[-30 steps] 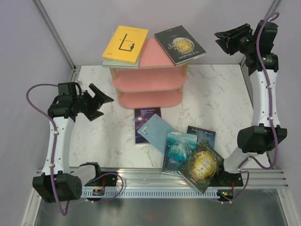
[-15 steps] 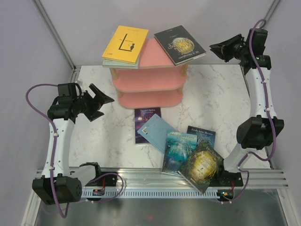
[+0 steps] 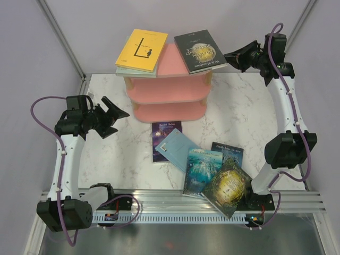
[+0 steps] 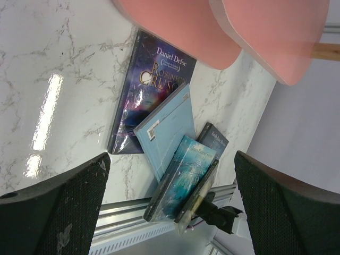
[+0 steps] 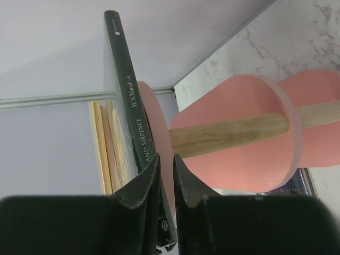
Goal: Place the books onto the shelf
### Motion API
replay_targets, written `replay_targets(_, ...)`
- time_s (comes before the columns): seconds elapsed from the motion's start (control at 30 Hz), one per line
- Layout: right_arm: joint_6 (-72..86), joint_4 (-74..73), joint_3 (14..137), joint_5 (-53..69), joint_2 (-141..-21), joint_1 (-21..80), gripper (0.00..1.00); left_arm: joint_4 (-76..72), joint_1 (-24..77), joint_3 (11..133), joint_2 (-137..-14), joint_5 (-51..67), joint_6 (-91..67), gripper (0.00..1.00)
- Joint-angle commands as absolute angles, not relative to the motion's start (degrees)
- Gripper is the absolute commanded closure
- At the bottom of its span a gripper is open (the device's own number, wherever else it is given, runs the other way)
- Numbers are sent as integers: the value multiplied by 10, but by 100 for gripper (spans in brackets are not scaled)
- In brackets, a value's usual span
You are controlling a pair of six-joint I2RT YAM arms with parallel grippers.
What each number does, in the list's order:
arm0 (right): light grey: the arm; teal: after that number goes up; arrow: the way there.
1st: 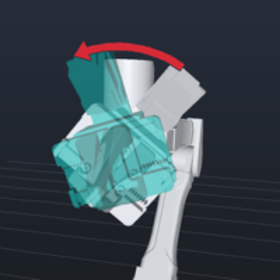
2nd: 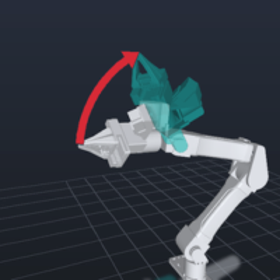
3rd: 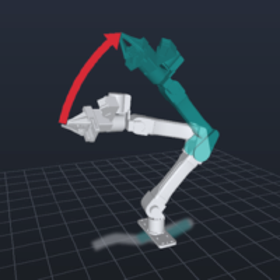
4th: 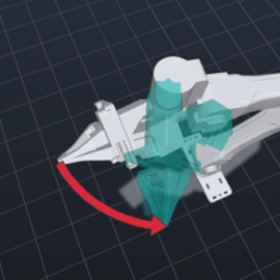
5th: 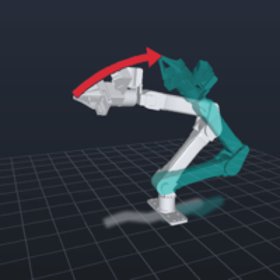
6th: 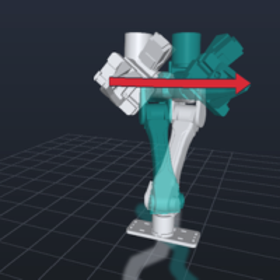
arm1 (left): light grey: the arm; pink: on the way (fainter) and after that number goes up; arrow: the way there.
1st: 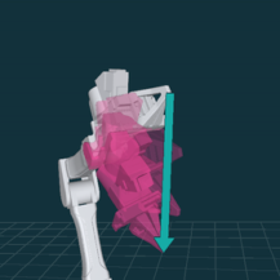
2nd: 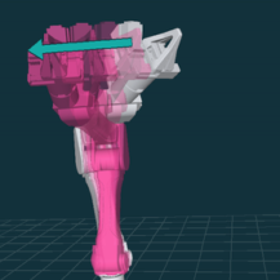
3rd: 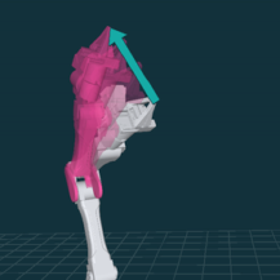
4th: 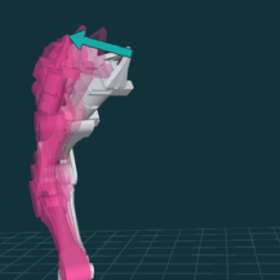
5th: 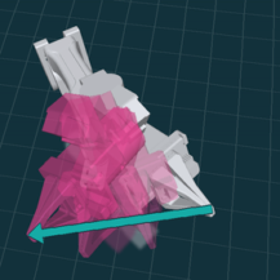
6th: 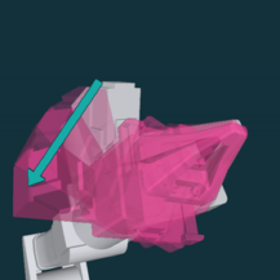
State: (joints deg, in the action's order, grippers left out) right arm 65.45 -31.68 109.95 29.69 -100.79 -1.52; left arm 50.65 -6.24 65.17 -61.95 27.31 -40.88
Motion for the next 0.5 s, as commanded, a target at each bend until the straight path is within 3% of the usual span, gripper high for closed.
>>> replay_targets(0.0,664,-297,1094,298,-969,-6,81,497,-60,647,-604,283,-411,0)
replay_targets(0.47,657,-298,1075,294,-954,38,83,480,-57,626,-600,270,-422,0)
